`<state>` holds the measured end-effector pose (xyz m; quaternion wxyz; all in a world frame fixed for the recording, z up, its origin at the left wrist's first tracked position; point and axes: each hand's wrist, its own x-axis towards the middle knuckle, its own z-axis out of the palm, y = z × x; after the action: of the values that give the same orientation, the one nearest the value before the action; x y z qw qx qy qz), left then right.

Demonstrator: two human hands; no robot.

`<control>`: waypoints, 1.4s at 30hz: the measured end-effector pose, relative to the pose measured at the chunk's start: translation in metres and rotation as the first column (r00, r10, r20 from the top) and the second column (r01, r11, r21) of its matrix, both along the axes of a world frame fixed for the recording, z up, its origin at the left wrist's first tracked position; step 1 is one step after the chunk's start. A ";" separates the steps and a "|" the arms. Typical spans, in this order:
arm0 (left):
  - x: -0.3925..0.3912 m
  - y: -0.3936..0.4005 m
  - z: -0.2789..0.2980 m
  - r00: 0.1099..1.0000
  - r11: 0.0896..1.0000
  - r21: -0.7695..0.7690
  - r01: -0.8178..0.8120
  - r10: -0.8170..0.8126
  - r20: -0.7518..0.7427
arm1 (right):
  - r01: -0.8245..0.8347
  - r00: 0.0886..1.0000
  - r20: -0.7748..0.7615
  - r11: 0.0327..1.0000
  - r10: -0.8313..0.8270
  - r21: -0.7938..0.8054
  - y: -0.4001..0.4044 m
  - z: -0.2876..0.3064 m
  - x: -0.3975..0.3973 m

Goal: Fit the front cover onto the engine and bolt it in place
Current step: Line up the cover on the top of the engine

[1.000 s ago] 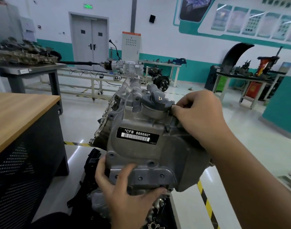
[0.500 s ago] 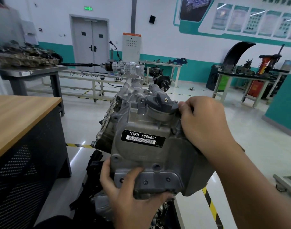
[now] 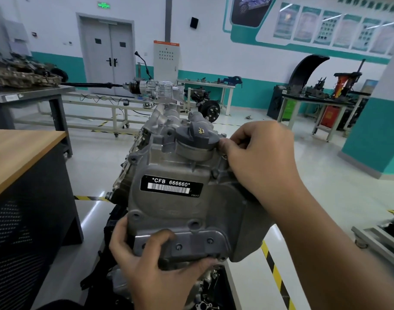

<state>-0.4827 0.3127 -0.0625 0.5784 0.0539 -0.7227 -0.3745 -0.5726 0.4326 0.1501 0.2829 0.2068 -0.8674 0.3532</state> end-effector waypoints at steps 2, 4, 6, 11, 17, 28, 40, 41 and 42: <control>-0.003 0.000 -0.002 1.000 1.000 -0.015 0.000 0.000 0.003 | 0.004 1.000 0.006 0.999 -0.004 0.033 0.002 -0.002 -0.001; -0.006 0.002 -0.004 1.000 1.000 -0.020 0.007 -0.007 0.008 | 0.005 1.000 0.007 0.999 -0.005 0.035 0.006 -0.002 -0.003; -0.007 0.004 -0.004 1.000 1.000 -0.002 0.018 -0.018 0.008 | -0.016 1.000 0.023 1.000 0.015 0.009 0.008 0.000 -0.004; -0.005 0.005 0.001 0.999 1.000 -0.016 0.004 -0.004 -0.034 | -0.039 0.999 0.028 0.999 0.039 -0.013 0.008 0.002 -0.006; -0.002 0.005 0.013 0.997 0.998 0.001 -0.056 0.056 -0.050 | -0.049 0.999 -0.011 0.999 0.049 -0.012 0.010 0.000 -0.015; -0.011 0.036 -0.019 0.978 0.762 0.638 -0.113 0.198 -0.064 | -0.133 0.963 0.208 0.972 0.173 -0.193 0.016 -0.010 -0.019; 0.011 0.038 -0.086 0.945 -0.266 0.958 -0.110 -0.328 0.018 | -0.113 0.982 0.133 0.982 0.134 -0.154 0.012 -0.010 -0.024; 0.009 0.034 -0.089 0.943 -0.249 0.961 -0.116 -0.331 0.029 | -0.106 0.986 0.114 0.984 0.122 -0.143 0.012 -0.010 -0.025; 0.008 0.031 -0.095 0.941 -0.227 0.966 -0.127 -0.335 0.045 | -0.101 0.989 0.097 0.988 0.113 -0.119 0.012 -0.011 -0.024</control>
<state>-0.4751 0.3442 -0.1578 0.1680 0.4760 -0.2352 -0.8306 -0.5969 0.4449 0.1392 0.2298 0.2180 -0.8469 0.4270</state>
